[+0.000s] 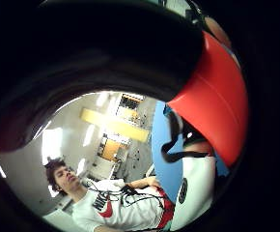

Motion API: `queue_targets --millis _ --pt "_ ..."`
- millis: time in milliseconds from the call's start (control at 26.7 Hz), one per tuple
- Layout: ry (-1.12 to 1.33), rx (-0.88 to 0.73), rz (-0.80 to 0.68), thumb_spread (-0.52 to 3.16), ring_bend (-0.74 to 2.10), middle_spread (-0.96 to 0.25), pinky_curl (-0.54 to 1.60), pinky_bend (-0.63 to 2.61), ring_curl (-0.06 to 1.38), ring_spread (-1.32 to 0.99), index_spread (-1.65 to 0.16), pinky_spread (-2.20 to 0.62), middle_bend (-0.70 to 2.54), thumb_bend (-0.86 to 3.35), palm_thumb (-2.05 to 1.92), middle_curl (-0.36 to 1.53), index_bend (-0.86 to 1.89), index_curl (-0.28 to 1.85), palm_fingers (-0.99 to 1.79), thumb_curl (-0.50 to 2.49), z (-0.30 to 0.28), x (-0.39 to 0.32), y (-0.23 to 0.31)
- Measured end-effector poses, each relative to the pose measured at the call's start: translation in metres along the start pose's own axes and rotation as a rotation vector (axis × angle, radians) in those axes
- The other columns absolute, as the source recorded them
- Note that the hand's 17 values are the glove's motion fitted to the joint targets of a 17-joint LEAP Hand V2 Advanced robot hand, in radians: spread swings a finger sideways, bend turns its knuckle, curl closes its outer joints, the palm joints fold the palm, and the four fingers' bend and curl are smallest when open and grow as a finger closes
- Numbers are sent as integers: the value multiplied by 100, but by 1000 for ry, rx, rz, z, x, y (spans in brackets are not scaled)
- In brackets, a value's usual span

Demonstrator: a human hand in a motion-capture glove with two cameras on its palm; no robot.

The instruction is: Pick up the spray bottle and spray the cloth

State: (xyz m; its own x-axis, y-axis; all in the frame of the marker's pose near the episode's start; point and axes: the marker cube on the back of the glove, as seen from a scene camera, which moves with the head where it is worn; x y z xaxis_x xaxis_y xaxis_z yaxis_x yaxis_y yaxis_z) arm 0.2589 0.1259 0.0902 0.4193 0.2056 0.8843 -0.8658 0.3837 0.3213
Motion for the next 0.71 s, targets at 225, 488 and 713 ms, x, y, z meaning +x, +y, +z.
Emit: queue_targets --millis 225,488,713 --pt "93 115 11 95 55 -10 30 54 36 -8 -31 1 44 13 91 41 12 17 111 41 -37 8 2" --pt "282 -62 68 89 55 -10 32 56 38 -9 -29 -4 45 8 95 43 9 19 113 45 -37 -26 -43" --pt "598 -330 71 87 57 -10 33 57 39 -9 -29 -7 46 3 95 43 7 19 115 47 8 -97 -92"
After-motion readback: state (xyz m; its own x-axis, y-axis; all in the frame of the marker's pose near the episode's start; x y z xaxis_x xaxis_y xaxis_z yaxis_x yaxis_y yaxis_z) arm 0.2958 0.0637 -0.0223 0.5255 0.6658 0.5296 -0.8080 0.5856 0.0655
